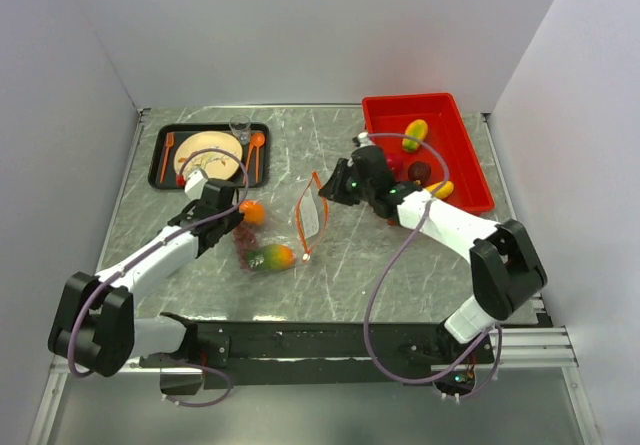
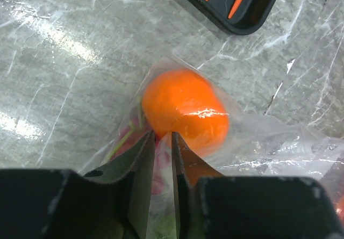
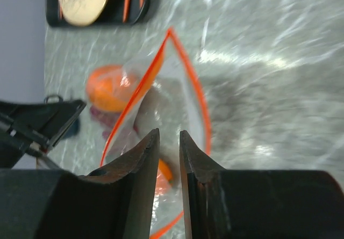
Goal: Open the zip-top bag and remove the fake food
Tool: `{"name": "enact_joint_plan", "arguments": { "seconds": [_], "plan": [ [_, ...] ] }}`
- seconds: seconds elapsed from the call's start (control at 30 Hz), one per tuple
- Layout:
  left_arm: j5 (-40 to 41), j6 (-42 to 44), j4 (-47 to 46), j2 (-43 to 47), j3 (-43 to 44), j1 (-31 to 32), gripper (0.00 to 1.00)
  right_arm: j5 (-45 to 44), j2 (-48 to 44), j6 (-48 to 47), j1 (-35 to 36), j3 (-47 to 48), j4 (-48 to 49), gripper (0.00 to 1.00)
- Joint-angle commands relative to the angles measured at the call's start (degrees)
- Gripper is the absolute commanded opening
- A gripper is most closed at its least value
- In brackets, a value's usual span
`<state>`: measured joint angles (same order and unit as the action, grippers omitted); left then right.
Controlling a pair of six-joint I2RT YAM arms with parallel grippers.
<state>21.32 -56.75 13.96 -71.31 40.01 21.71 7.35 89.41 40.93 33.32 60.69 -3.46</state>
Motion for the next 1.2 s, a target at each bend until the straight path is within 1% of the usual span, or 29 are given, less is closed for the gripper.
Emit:
{"name": "enact_joint_plan", "arguments": {
  "seconds": [0.0, 0.07, 0.1, 0.2, 0.27, 0.3, 0.37, 0.47, 0.53, 0.63, 0.67, 0.77, 0.8, 0.9, 1.0, 1.03, 1.17],
  "plan": [
    [1.2, -0.6, -3.7, -0.9, 1.0, -0.3, 0.24, 1.0, 4.5, 0.1, 3.1, 3.1, 2.7, 0.29],
    [0.5, -0.5, -4.0, -2.5, 1.0, -0.3, 0.23, 1.5, 7.5, -0.4, 4.0, 4.7, 2.2, 0.29],
    [0.0, -0.4, -3.9, -2.9, 1.4, -0.3, 0.21, 2.4, 9.3, -0.5, 4.5, 5.1, 2.1, 0.29],
    [-3.2, 0.9, -2.7, -1.5, 1.6, -0.1, 0.20, 3.7, 11.7, -1.3, 5.0, 5.5, 2.1, 0.28],
    [-5.4, 1.1, -0.4, 2.4, 1.4, 0.3, 0.23, 5.3, 12.5, -2.1, 5.3, 5.2, 2.1, 0.28],
    [-6.8, 0.9, 2.3, 4.1, 0.8, 0.6, 0.27, 5.6, 13.1, -2.4, 5.4, 5.1, 1.9, 0.28],
    [-6.9, 0.4, 5.0, 9.5, -0.2, 1.7, 0.32, 6.3, 13.6, -3.7, 6.0, 4.4, 1.4, 0.29],
    [-8.9, -0.4, 9.3, 15.3, -2.9, 3.3, 0.33, 7.5, 14.0, -4.6, 6.7, 2.3, 1.9, 0.29],
    [-9.7, -1.7, 12.6, 17.6, -4.7, 4.7, 0.30, 8.9, 14.0, -4.9, 6.9, 0.1, 3.0, 0.29],
    [-8.5, -5.0, 15.7, 18.7, -5.8, 10.2, 0.27, 11.7, 14.4, -5.8, 7.8, -1.8, 5.2, 0.31],
    [-8.2, -6.0, 16.1, 18.8, -6.0, 13.0, 0.26, 12.1, 14.5, -6.5, 8.2, -2.1, 5.7, 0.31],
    [-6.5, -8.4, 16.4, 18.2, -7.5, 15.4, 0.20, 12.9, 15.0, -7.4, 8.7, -2.5, 5.8, 0.34],
    [-6.6, -8.8, 15.9, 17.8, -8.4, 15.5, 0.16, 13.7, 15.2, -7.4, 9.0, -2.6, 6.0, 0.34],
    [-7.2, -9.0, 13.9, 15.8, -9.5, 15.6, 0.11, 15.0, 14.7, -8.0, 9.5, -3.6, 8.0, 0.38],
    [-5.7, -8.9, 13.4, 13.8, -9.3, 15.6, 0.09, 16.0, 13.8, -8.3, 9.8, -4.3, 9.7, 0.43],
    [-5.2, -8.8, 13.2, 13.0, -9.2, 15.6, 0.08, 16.7, 13.4, -8.4, 10.2, -5.3, 10.4, 0.46],
    [-4.1, -8.4, 11.9, 10.8, -9.2, 15.6, 0.07, 19.2, 12.0, -8.0, 10.4, -7.7, 15.5, 0.53]
  ]
}}
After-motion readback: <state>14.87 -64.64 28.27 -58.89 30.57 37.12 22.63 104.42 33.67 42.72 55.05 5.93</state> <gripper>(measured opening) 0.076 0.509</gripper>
